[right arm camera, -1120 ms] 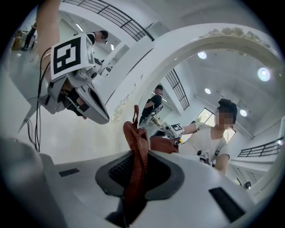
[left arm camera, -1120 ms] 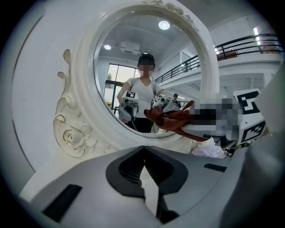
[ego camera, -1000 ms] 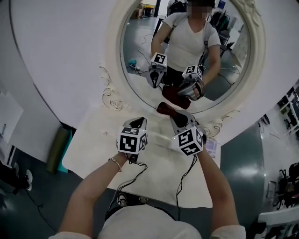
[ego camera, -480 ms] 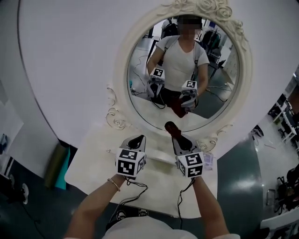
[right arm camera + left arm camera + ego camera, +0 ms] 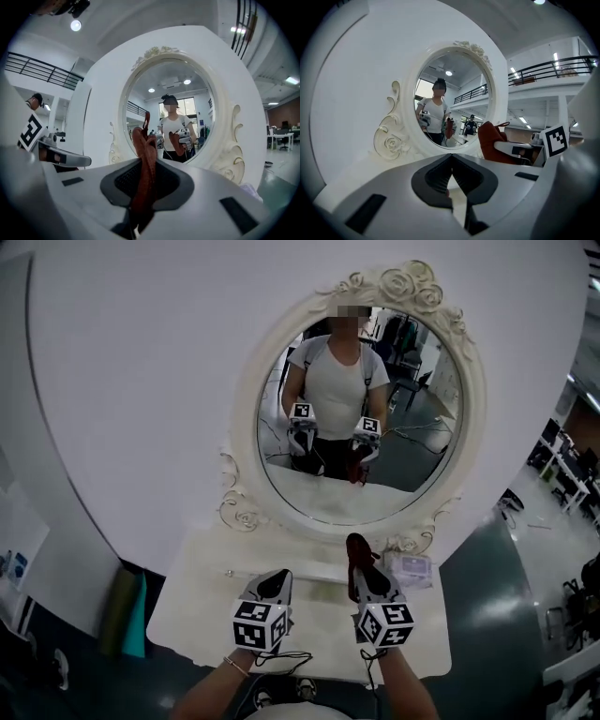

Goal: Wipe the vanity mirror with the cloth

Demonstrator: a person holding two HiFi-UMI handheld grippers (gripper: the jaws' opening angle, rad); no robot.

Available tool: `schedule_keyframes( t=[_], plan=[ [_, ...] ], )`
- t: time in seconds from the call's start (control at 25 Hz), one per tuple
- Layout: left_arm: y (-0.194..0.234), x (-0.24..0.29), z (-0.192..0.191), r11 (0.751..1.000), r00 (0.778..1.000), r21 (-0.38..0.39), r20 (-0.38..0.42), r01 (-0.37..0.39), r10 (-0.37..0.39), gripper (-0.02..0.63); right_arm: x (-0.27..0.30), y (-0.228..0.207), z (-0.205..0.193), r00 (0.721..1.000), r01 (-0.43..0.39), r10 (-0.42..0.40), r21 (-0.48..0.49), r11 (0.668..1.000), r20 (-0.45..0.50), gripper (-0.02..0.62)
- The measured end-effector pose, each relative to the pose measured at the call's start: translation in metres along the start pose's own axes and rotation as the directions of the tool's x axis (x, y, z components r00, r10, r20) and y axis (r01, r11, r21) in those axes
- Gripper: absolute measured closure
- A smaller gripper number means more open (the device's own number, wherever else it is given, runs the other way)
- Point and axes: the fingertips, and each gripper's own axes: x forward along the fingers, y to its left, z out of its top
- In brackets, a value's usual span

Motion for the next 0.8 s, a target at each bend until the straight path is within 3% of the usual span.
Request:
schedule_keyframes(
  t=[0.24,0.48,0.68,0.8],
  plan=[
    [-0.006,-0.029,-0.016,1.0,1.0,-0.007,0.015,-0.007,0.007,0.595,-0.047,0.005,-0.008,0.993,0.109,-0.112,0.084,0.99,0.029,0.532],
    [-0.019,-0.044,-0.03,0.999,1.0,-0.031,0.015,0.01,-0.01,0.595,-0.085,0.018,0.011,0.984,0.121,-0.135,0.117,0.986,0.118,0.532],
    [-0.031,-0.056,-0.017,1.0,0.998,-0.013,0.065,0.012,-0.011,0.595,-0.102,0.023,0.029,0.978,0.123,-0.134,0.079,0.989,0.159,0.532],
    [-0.035,-0.065,-0.009,1.0,0.995,-0.025,0.1,-0.009,0.012,0.595,-0.108,0.019,0.028,0.978,0.114,-0.131,0.107,0.988,0.164,0.532]
  ],
)
